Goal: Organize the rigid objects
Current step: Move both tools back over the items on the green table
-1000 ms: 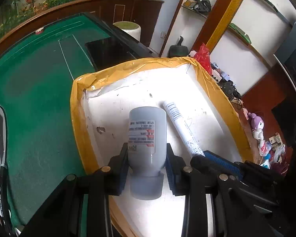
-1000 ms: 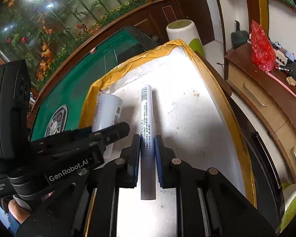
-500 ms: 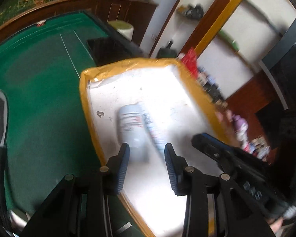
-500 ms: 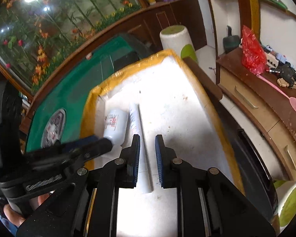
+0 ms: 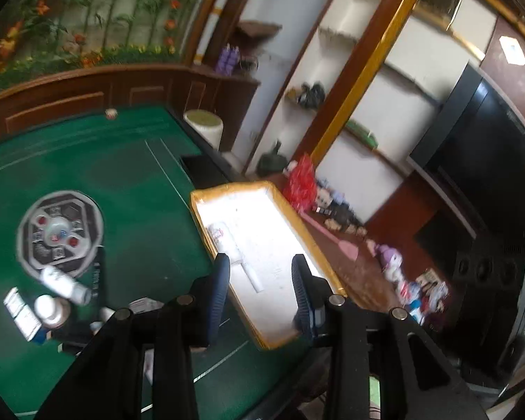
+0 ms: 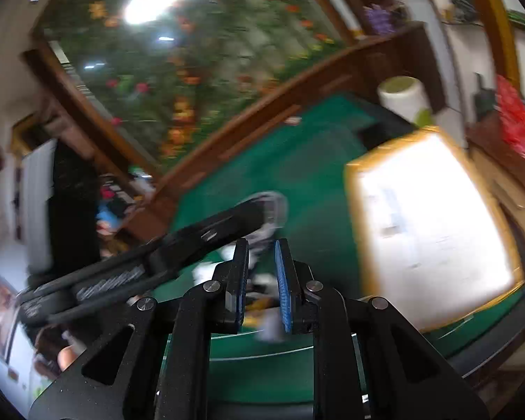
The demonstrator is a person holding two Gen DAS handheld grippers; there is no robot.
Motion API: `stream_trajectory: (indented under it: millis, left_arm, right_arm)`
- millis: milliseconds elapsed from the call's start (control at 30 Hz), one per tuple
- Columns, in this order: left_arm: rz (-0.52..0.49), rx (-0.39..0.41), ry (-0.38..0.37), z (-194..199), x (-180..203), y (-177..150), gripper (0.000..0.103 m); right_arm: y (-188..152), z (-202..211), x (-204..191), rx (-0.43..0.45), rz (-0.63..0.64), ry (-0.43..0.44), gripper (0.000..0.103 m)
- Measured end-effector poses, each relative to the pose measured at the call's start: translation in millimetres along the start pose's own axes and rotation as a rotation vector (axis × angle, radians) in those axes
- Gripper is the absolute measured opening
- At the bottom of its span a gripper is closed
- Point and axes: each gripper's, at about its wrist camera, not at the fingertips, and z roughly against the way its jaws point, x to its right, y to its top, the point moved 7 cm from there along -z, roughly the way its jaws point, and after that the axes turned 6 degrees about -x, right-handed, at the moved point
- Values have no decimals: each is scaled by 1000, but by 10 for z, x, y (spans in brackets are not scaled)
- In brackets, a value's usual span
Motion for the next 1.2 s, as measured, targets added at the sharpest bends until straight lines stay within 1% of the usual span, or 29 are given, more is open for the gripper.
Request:
stream_trajectory:
  millis: [100, 167, 233, 267, 333, 400, 433, 467, 500, 533, 567, 600, 633, 667, 700, 733, 800, 933, 1067, 1133, 1200]
  left_arm:
    - [-1, 67, -26, 433, 4, 19, 37]
    - [-4, 108, -19, 632, 33, 42, 37]
    - [-27, 149, 19, 810, 61, 52, 37]
    - [-41, 149, 27, 829, 88, 37, 37]
    - [-55, 133, 3, 850, 117, 9, 37]
    - [-48, 141, -14, 904, 108, 1, 37]
    - [-47, 166, -27, 943, 105, 32, 38]
    - [-59, 180, -30, 971, 112, 46, 38]
    - [-66, 178, -33, 987, 116, 50, 39]
    - [-64, 182, -60, 1032, 127, 86, 38]
    - [-61, 196, -80, 1111, 129, 96, 38]
    - [-63, 216, -82, 1183, 140, 144, 38]
    - [-74, 239, -60, 1272, 158, 205, 38]
    - [-78, 247, -54, 1317, 163, 221, 38]
    - [-79, 252, -58, 1371, 178, 254, 38]
    - [-80, 249, -72, 1419, 203, 279, 38]
    - [-86, 238, -80, 1468, 238, 283, 38]
    - [-115, 229, -42, 1508, 274, 227, 38]
    - [-134, 221, -26, 1522, 290, 238, 38]
    - [-153, 210, -20, 1457, 281, 234, 43]
    - [-167, 184, 0, 1332, 240, 173, 45]
  right_arm:
    - [-170, 79, -531, 16, 69, 49, 15]
    - [-246, 166, -830, 24, 97, 84, 15]
    - [-247, 257, -1068, 68, 168, 47, 15]
    - [-253, 289, -1106, 80, 184, 37, 15]
    - [-266, 303, -1218, 82, 205, 35, 15]
    - [-270, 263, -1292, 38, 176, 106, 16]
    - [-251, 287, -1295, 36, 157, 127, 16]
    - [-208, 337, -1314, 51, 181, 108, 16]
    - [-209, 352, -1332, 49, 196, 105, 16]
    - [-193, 370, -1316, 39, 184, 120, 16]
    - [-134, 423, -1270, 23, 127, 165, 16]
    - [-63, 528, -1246, 45, 113, 173, 16]
    - [15, 675, -1245, 88, 120, 159, 16]
    - [158, 902, -1192, 166, 133, 119, 16]
    - [240, 1022, -1164, 198, 129, 97, 16]
    - [308, 1116, -1138, 214, 124, 84, 16]
    - [444, 1248, -1052, 236, 112, 30, 16]
    - [463, 1261, -910, 220, 110, -13, 16]
    - [372, 1241, -935, 205, 146, -41, 16]
    - [307, 1184, -920, 183, 196, -82, 16]
    - [218, 1012, -878, 151, 235, -116, 16]
